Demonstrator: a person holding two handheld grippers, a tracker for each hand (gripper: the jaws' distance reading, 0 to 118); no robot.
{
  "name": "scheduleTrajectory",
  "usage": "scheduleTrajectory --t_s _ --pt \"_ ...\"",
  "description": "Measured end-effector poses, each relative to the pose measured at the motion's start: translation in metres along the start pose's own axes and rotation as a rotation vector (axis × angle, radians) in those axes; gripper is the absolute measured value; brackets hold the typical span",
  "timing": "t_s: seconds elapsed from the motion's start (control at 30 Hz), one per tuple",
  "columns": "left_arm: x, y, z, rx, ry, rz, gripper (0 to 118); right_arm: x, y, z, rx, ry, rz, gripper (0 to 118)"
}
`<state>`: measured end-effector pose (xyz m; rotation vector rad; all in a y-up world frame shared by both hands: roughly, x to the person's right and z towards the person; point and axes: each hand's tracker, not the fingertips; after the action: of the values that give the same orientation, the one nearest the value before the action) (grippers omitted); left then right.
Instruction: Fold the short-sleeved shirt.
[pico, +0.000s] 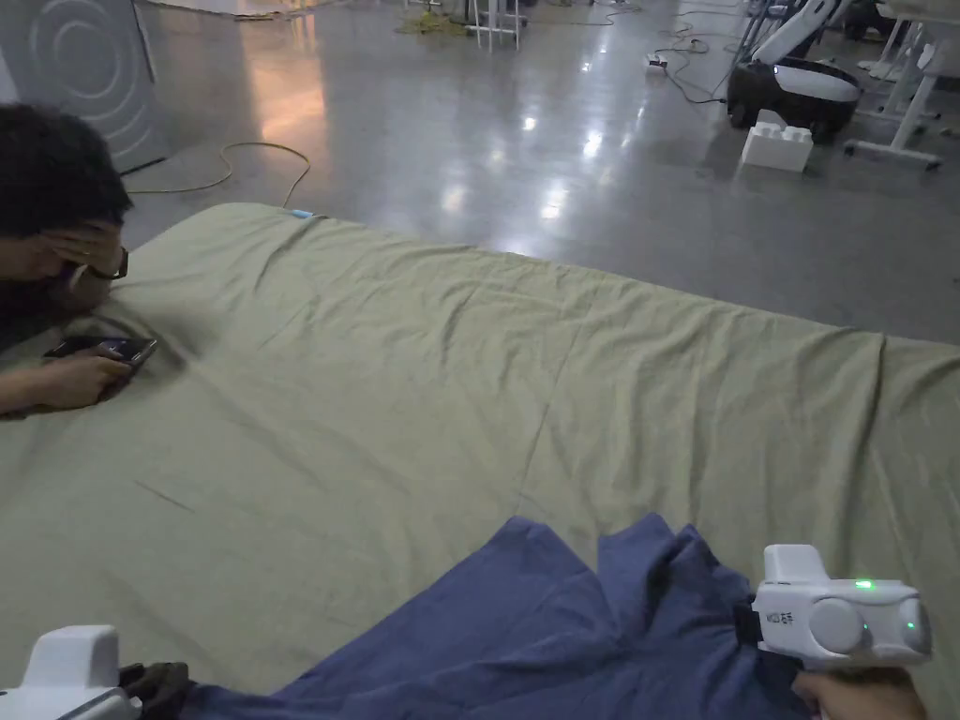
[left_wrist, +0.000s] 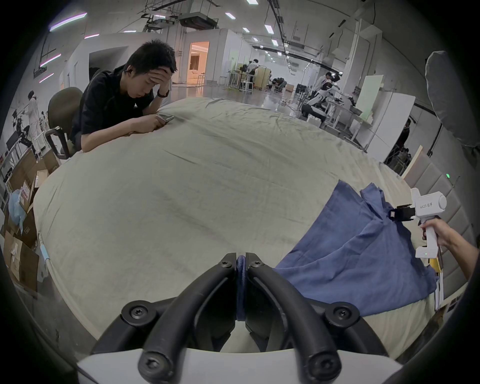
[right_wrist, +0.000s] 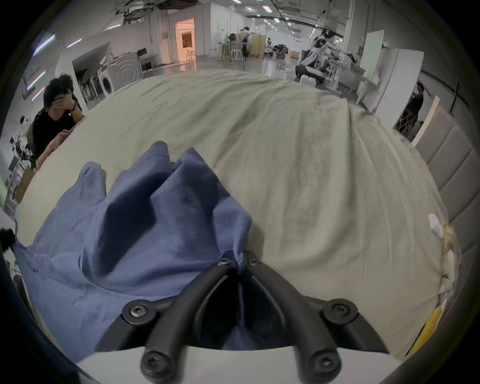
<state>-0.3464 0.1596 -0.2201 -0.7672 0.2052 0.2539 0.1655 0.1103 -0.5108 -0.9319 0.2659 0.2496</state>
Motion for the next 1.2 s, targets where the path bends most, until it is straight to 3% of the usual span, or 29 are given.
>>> scheduleTrajectory --t_s 0.13,0.3,0.53,0.67,0.83,0.93,1.2 --pt "0.004 0.01 0.005 0.015 -0.014 -0.012 5 -0.009 -0.002 0.035 0.109 -0.063 0.104 4" --pt "0.016 0.033 0.021 0.095 -0.052 -0.054 5 0.002 0.01 0.111 0.283 -0.108 0.032 4" --pt "0.047 0.089 0.055 0.232 -0.116 -0.117 5 0.045 0.015 0.234 0.504 -0.178 -0.067 4" --pt "0.074 0.135 0.074 0.312 -0.159 -0.158 5 0.068 0.018 0.295 0.586 -0.269 -0.049 4" --pt "0.116 0.202 0.102 0.426 -0.199 -0.217 5 0.095 0.029 0.355 0.674 -0.335 -0.117 4" --pt "0.139 0.239 0.119 0.476 -0.221 -0.207 5 0.104 0.041 0.39 0.74 -0.403 -0.109 4" --pt "0.187 0.329 0.161 0.545 -0.218 -0.247 5 0.133 0.082 0.447 0.796 -0.444 -0.181 4"
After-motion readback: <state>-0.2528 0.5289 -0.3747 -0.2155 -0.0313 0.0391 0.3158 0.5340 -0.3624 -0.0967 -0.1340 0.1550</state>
